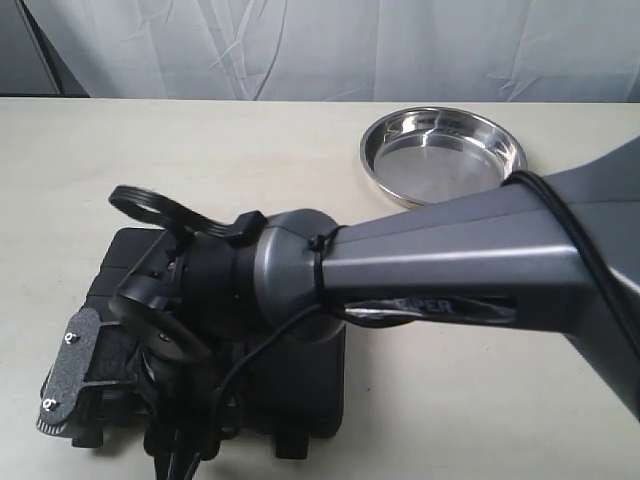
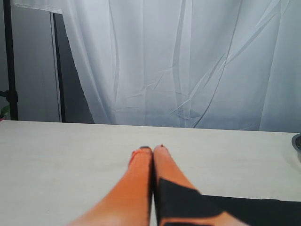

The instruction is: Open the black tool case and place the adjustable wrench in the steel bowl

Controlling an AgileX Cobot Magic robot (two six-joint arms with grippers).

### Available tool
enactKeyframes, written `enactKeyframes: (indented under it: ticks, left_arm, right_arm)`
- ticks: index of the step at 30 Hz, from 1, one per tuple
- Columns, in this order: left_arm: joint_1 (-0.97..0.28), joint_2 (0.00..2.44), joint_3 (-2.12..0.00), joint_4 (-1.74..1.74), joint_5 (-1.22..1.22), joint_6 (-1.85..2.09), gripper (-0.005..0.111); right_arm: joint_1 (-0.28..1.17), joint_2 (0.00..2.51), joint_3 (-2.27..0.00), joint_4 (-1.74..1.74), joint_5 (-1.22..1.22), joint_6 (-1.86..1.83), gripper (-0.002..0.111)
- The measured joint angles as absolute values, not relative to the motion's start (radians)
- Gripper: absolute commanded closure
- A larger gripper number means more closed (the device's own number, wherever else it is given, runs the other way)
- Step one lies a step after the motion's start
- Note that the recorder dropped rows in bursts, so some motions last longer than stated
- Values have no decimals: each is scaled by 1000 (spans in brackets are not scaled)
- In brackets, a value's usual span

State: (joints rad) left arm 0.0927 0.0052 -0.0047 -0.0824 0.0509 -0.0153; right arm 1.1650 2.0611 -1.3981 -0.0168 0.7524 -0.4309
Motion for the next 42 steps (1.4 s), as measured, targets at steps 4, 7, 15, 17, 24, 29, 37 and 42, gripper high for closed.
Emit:
enactKeyframes:
  ticks: [4,7,15,17,24,29,37,42]
  left_arm:
    - [93,5,-5,-82,51,-15,107]
    - [93,5,-5,-82,51,-15,107]
    - [93,5,-5,-82,51,-15,107]
    - [93,5,-5,-82,51,-15,107]
    - [93,5,-5,-82,51,-15,107]
    - [93,5,-5,-82,51,-15,107]
    - [93,5,-5,-82,51,-15,107]
    - [93,5,-5,-82,51,-15,107]
  right_arm:
    - [1167,2061,-1398,-26,741,-433,82]
    - [1167,2061,-1398,-28,737,-435,101]
    - [1167,2061,-1398,-22,740,-429,71]
    - [1167,2061,-1398,-27,749,-430,53]
    - [1167,2061,-1398,-29,775,-437,61]
    - [1167,2061,-1398,-31,776,-437,67]
    - [1167,2061,-1398,-35,779,-437,47]
    - [1167,2061,-1398,-53,791,-437,47]
